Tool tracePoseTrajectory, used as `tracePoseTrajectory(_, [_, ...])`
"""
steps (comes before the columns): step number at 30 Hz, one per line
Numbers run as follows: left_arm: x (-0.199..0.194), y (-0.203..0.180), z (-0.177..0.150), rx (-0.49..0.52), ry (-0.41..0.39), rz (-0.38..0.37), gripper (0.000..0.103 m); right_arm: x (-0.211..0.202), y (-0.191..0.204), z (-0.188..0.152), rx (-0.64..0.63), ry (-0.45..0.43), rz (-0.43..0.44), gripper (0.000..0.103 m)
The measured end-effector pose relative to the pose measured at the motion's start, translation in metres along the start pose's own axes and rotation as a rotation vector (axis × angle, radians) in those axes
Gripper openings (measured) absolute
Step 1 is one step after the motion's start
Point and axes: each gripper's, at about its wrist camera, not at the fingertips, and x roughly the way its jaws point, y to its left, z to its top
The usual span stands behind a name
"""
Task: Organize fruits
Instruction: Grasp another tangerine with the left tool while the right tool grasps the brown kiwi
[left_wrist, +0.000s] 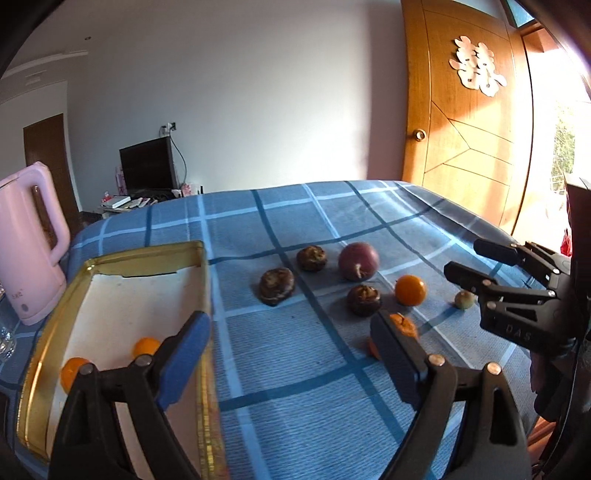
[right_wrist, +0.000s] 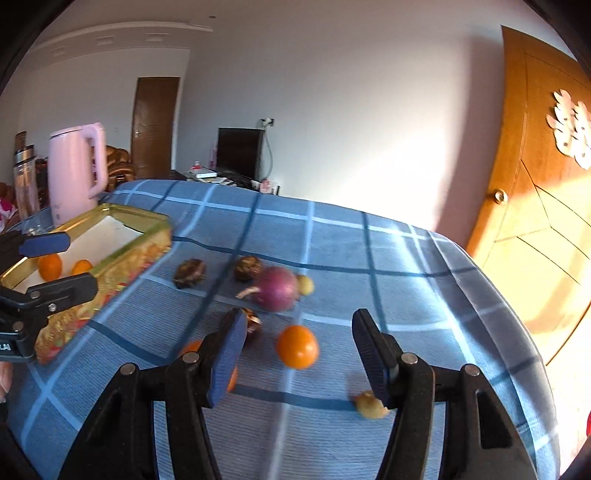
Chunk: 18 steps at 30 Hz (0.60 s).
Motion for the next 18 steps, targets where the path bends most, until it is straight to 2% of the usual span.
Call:
tracePoseTrajectory(6, [0.026, -0.035, 0.001, 0.021, 0.074, -0.066, 0.091, 0.014, -0.037, -0.014, 0.073, 0.093, -0.057, 0.061])
tracePoseTrajectory(8, [0.035, -0.045, -0.001, 0.026, 0.106, -0.109, 0.091, 0.018, -0.043, -0.020, 0.092, 0.122, -0.045, 0.061])
tracePoseTrajectory(11, [0.048, -0.056, -0.005, 0.042, 0.141, -0.111, 0.091, 0.025, -0.049, -0.027, 0.113, 0.167, -0.025, 0.061])
tracePoseTrajectory(13, [0.054, -0.059, -0.007, 0.046, 0.166, -0.119, 0.090, 0.025, -0.050, -0.027, 0.117, 0.167, -0.024, 0.061])
tracePoseTrajectory(16, [0.059, -0.063, -0.007, 0.053, 0.194, -0.140, 0.090, 0.034, -0.053, -0.032, 0.117, 0.225, -0.004, 0.061])
tracePoseTrajectory(18, [0.063, -0.066, -0.007, 0.064, 0.212, -0.144, 0.084, 0.041, -0.057, -0.034, 0.132, 0.255, 0.015, 0.061])
